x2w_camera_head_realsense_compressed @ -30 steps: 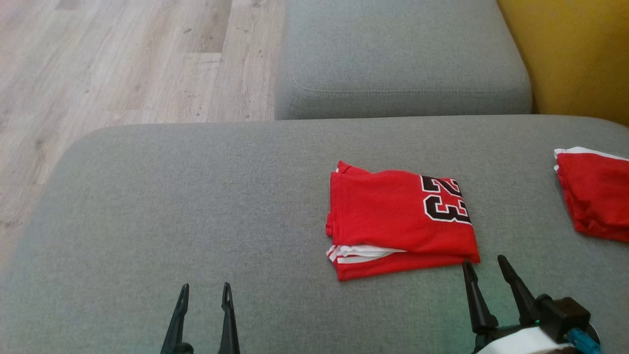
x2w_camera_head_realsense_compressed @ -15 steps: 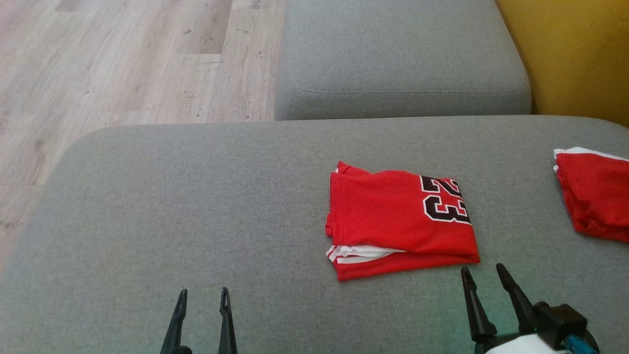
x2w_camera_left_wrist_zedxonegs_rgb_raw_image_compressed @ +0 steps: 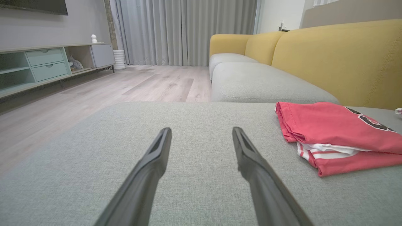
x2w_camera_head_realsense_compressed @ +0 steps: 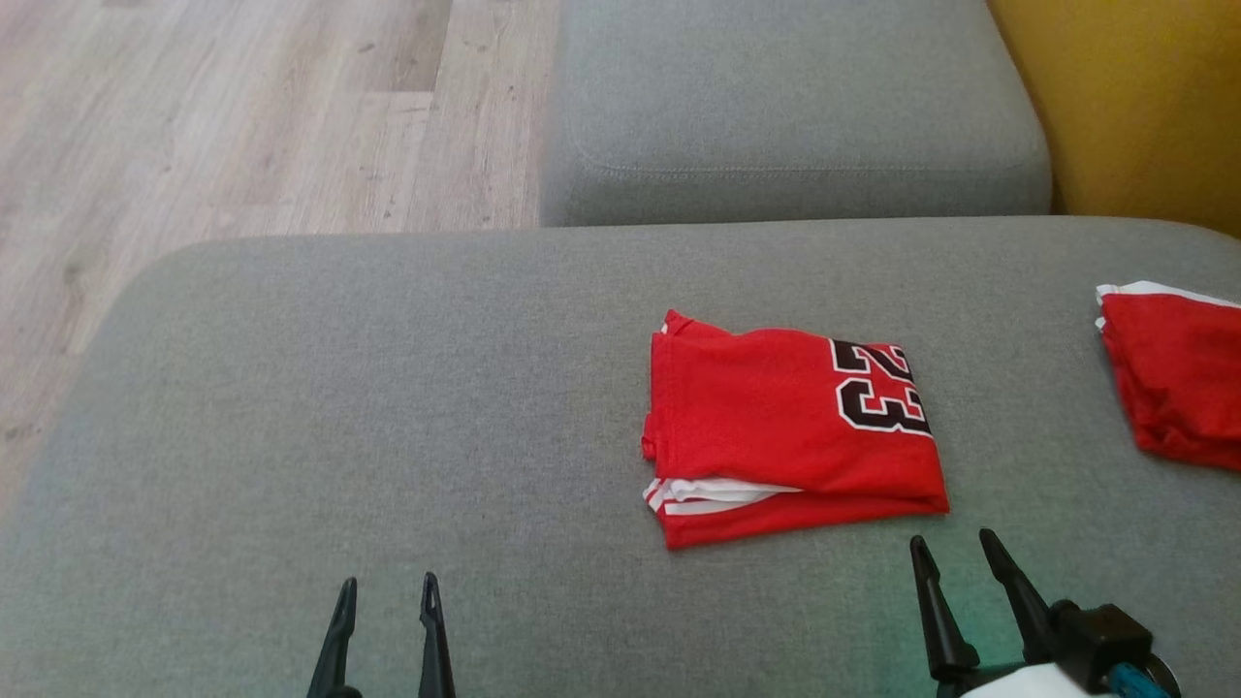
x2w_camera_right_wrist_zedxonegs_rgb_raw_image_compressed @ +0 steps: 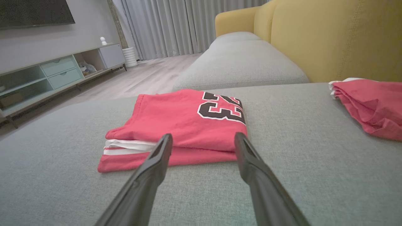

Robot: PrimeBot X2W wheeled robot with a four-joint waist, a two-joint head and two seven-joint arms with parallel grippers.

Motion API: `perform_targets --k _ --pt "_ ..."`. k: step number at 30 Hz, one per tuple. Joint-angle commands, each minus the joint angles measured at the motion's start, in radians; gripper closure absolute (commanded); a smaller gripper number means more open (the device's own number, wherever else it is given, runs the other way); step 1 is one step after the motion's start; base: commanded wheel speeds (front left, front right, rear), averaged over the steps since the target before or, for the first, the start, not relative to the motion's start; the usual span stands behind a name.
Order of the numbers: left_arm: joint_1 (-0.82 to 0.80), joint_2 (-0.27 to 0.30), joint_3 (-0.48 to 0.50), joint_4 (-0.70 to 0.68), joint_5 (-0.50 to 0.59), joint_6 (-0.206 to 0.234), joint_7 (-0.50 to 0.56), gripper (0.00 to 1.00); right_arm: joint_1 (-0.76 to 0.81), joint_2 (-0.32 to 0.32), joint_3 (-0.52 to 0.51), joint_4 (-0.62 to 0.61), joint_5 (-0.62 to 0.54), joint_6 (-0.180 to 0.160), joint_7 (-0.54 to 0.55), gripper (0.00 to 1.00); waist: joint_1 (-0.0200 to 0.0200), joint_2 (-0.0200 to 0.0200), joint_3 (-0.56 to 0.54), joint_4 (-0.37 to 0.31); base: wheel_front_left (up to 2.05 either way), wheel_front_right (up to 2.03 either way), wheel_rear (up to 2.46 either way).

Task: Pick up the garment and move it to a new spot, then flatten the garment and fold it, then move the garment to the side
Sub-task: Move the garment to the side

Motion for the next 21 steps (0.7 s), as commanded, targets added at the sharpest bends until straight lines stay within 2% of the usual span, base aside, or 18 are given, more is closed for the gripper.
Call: perform_targets --k 1,7,13,17,21 --pt "-0.032 -0.007 0.033 -0.027 -0.001 0.002 -0.005 0.0 -0.045 -0.005 0.016 -0.024 -0.011 -0.001 -0.014 0.0 0.0 0.0 0.004 0.001 0.0 0.0 0.0" --pt "-0.047 -0.007 0.029 -0.05 -0.001 -0.006 -0.005 0.0 -0.106 -0.003 -0.005 0.033 -0.032 -0.001 -0.014 0.0 0.0 0.0 0.043 0.01 0.0 0.0 0.0" --pt "-0.069 -0.007 0.017 -0.067 0.0 -0.02 -0.005 0.0 -0.256 -0.017 -0.019 0.182 -0.023 -0.001 -0.013 0.0 0.0 0.0 0.112 0.025 0.0 0.0 0.0" --pt "-0.105 -0.007 0.003 -0.07 0.005 -0.028 -0.005 0.0 -0.401 -0.045 -0.035 0.292 -0.019 -0.001 0.055 0.0 0.0 0.0 0.172 0.041 0.0 0.0 0.0" --pt "-0.138 -0.007 -0.012 -0.063 0.006 -0.03 -0.005 0.0 -0.516 -0.065 -0.106 0.395 -0.042 -0.001 0.123 0.0 0.0 0.0 0.21 0.06 0.0 0.0 0.0"
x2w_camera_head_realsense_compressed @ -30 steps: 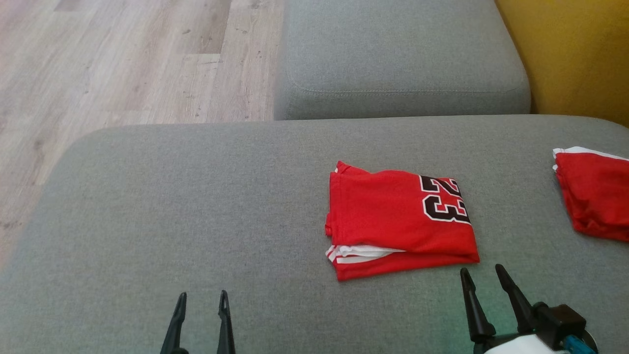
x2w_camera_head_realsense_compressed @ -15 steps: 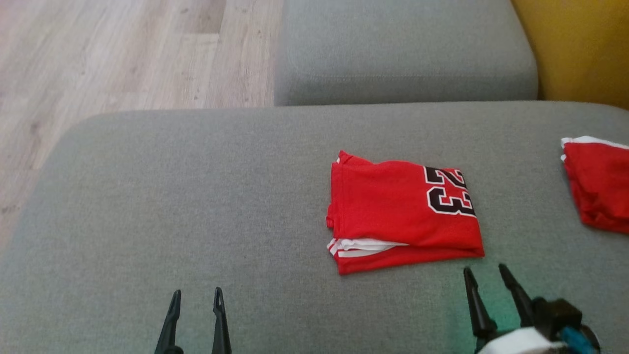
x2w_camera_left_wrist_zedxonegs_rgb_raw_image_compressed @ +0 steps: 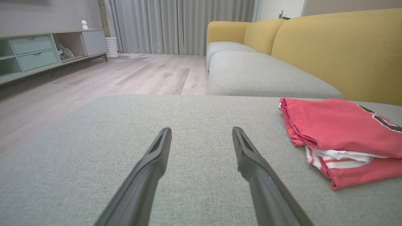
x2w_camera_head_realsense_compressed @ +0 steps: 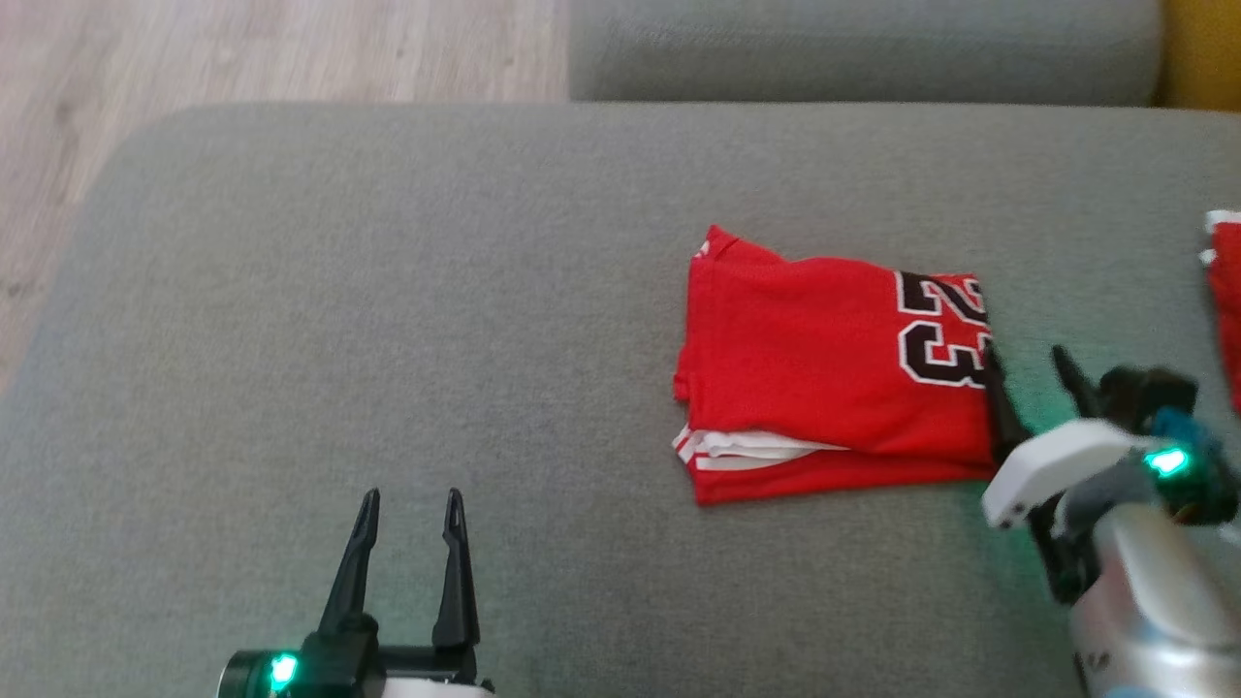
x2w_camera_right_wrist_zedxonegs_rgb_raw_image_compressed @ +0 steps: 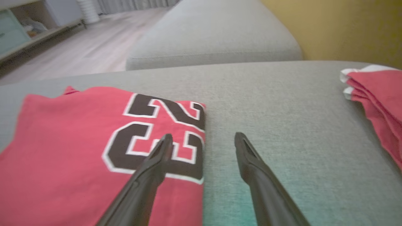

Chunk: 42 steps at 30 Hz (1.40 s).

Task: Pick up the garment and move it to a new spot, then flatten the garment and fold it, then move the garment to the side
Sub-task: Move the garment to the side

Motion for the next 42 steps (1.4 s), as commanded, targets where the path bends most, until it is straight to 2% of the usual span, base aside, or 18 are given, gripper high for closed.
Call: perform_targets --k 1,4,5,6,7,8,12,21,27,28,39,40,41,42 --pt "-0.038 -0.007 0.019 -0.024 0.005 -0.002 -0.005 0.0 -0.046 -0.013 -0.003 0.01 -0.021 -0.001 0.017 0.0 -0.0003 0.0 0.028 0.022 0.0 0.0 0.0" --pt "-0.049 -0.007 0.009 -0.016 0.003 0.001 -0.005 0.0 -0.083 -0.01 -0.025 0.084 -0.037 -0.001 0.067 0.0 -0.0003 0.0 0.034 0.03 0.0 0.0 0.0" --pt "-0.05 -0.007 0.007 -0.013 0.002 0.003 -0.005 0.0 -0.09 -0.001 -0.025 0.106 -0.026 -0.001 0.08 0.1 -0.0003 0.0 0.034 0.032 0.0 0.0 0.0" --pt "-0.052 -0.007 0.005 -0.011 0.0 0.005 -0.005 0.0 -0.094 0.011 -0.021 0.126 -0.003 -0.001 0.093 0.51 -0.0003 0.0 0.035 0.033 0.0 0.0 0.0" --pt "-0.054 -0.007 0.005 -0.009 -0.001 0.007 -0.005 0.0 -0.098 0.02 -0.013 0.143 0.022 -0.001 0.106 0.79 -0.0003 0.0 0.035 0.032 0.0 0.0 0.0" --pt "-0.055 -0.007 0.004 -0.008 -0.003 0.009 -0.005 0.0 -0.101 0.023 0.0 0.155 0.038 -0.001 0.113 1.0 -0.0003 0.0 0.034 0.031 0.0 0.0 0.0" --pt "-0.058 -0.007 0.009 -0.007 -0.006 0.017 -0.005 0.0 -0.12 0.002 0.032 0.167 0.055 -0.001 0.078 1.0 -0.0003 0.0 0.036 0.005 0.0 0.0 0.0" --pt "-0.084 -0.007 0.021 -0.04 -0.005 0.008 -0.005 0.0 -0.236 -0.109 0.027 0.118 0.015 -0.001 0.036 1.0 -0.0003 0.0 0.088 -0.104 0.0 0.0 0.0" --pt "-0.115 -0.007 0.026 -0.036 0.022 -0.013 -0.005 0.0 -0.304 -0.21 0.004 0.056 -0.008 -0.001 0.056 1.0 -0.0003 0.0 0.144 -0.184 0.0 0.0 0.0" --pt "-0.129 -0.007 0.035 -0.031 0.035 -0.025 -0.005 0.0 -0.33 -0.254 -0.018 0.025 -0.025 -0.001 0.073 1.0 -0.0003 0.0 0.17 -0.211 0.0 0.0 0.0" --pt "-0.167 -0.007 0.046 -0.021 0.061 -0.052 -0.005 0.0 -0.382 -0.357 -0.153 -0.04 -0.099 -0.001 0.136 1.0 -0.0003 0.0 0.224 -0.24 0.0 0.0 0.0" --pt "-0.167 -0.007 0.048 -0.02 0.062 -0.054 -0.005 0.0 -0.381 -0.36 -0.171 -0.042 -0.113 -0.001 0.143 0.87 -0.0003 0.0 0.223 -0.239 0.0 0.0 0.0" --pt "-0.167 -0.007 0.049 -0.018 0.063 -0.055 -0.005 0.0 -0.377 -0.362 -0.192 -0.044 -0.133 -0.001 0.148 0.3 -0.0003 0.0 0.219 -0.238 0.0 0.0 0.0" --pt "-0.166 -0.007 0.051 -0.015 0.064 -0.057 -0.005 0.0 -0.373 -0.36 -0.209 -0.047 -0.154 -0.001 0.148 0.0 -0.0003 0.0 0.215 -0.237 0.0 0.0 0.0"
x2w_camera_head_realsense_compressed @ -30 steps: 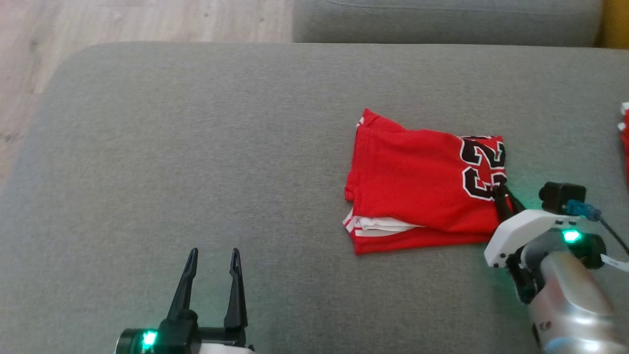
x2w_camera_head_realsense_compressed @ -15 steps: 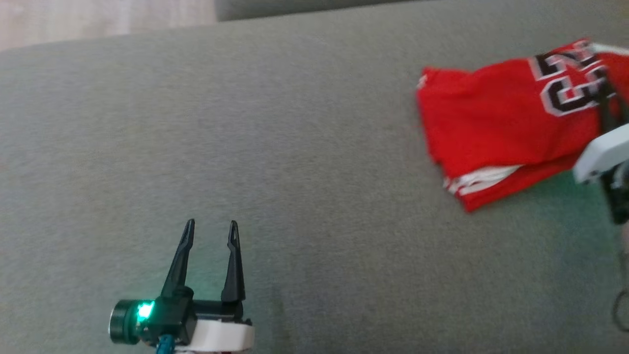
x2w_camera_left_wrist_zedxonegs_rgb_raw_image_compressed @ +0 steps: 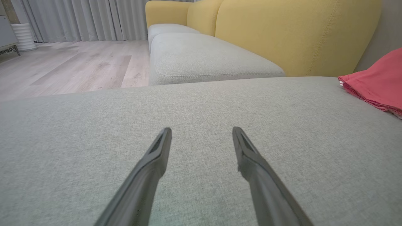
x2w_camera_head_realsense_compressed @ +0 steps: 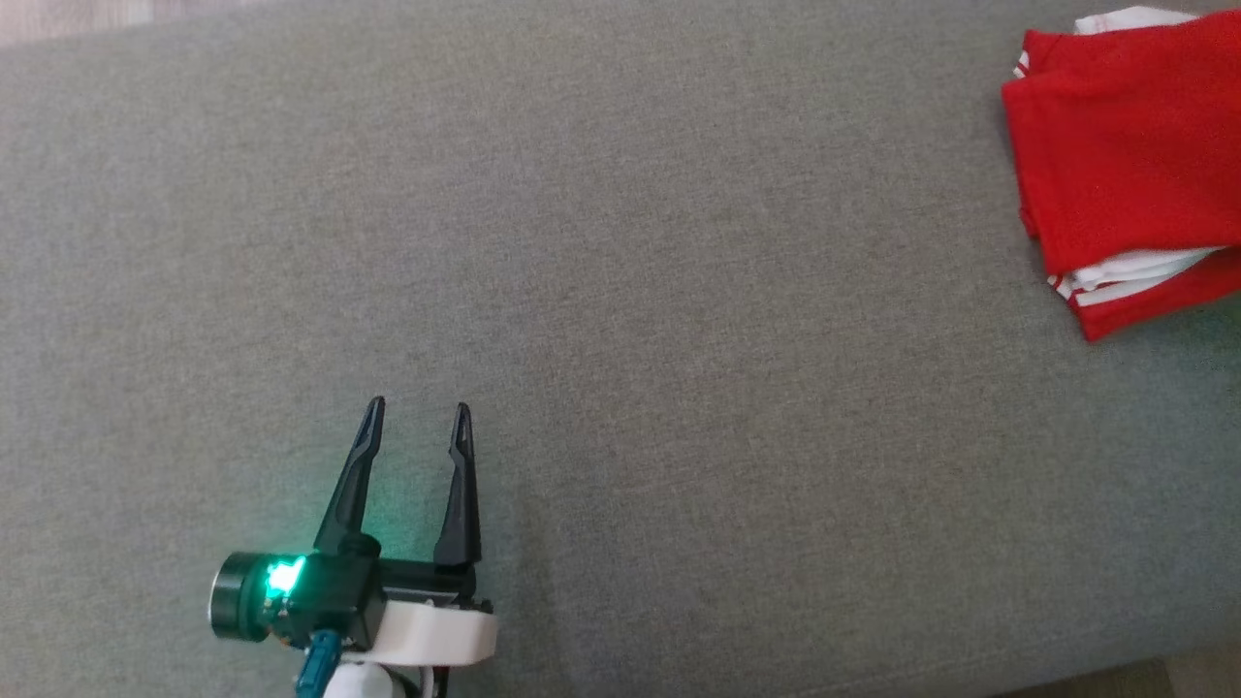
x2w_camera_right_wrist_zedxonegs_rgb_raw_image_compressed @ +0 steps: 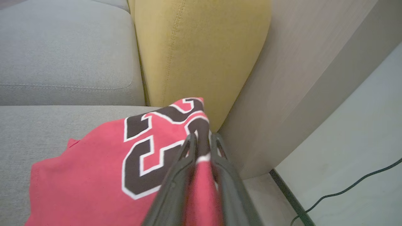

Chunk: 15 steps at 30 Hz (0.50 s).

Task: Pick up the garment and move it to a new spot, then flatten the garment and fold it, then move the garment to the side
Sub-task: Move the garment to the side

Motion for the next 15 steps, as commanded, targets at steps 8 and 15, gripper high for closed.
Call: perform_targets --k 8,15 --pt "0.019 -0.006 0.04 -0.013 -0.008 -0.001 -0.005 0.0 0.12 0.119 -0.056 -0.096 -0.116 -0.001 -0.017 0.0 -0.0001 0.0 -0.115 0.008 0.0 0.0 0.0" --pt "0.077 -0.006 0.035 -0.014 -0.046 0.015 -0.005 0.0 0.341 0.285 0.057 -0.119 -0.045 -0.001 -0.088 0.0 -0.0001 0.0 -0.25 0.035 0.0 0.0 0.0"
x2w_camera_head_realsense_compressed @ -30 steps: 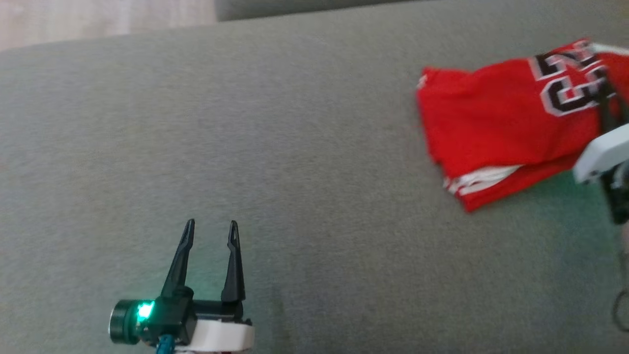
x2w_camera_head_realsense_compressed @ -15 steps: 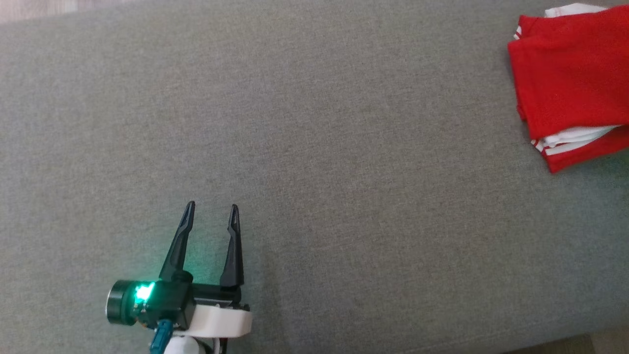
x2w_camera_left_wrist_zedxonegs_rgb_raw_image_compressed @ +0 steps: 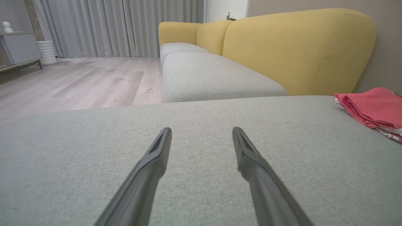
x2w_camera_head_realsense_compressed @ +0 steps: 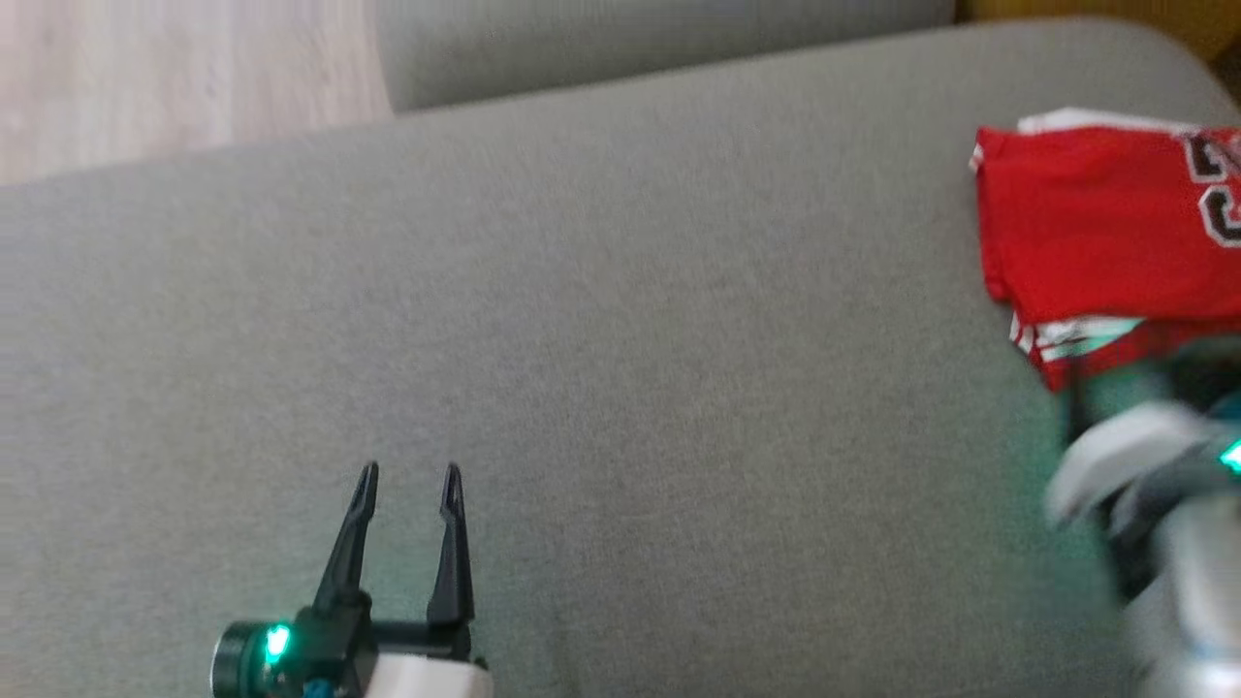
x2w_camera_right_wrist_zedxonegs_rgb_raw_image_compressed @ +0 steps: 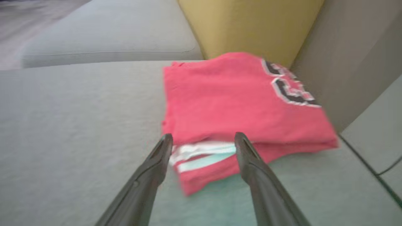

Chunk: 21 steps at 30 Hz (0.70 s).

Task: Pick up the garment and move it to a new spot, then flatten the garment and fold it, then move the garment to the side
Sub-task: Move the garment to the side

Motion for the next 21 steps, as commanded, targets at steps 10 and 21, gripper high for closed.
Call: perform_targets --k 10,21 --pt "0.076 -0.006 0.032 -0.013 -0.035 0.056 -0.005 0.0 0.221 0.103 0.343 -0.065 0.172 -0.001 -0.211 0.0 0.0002 0.0 -0.193 0.078 0.0 0.0 0.0" --pt "0.152 -0.006 0.074 -0.102 -0.032 0.067 -0.005 0.0 0.444 0.122 0.384 -0.39 0.196 -0.001 -0.223 0.0 0.0002 0.0 -0.256 0.132 0.0 0.0 0.0"
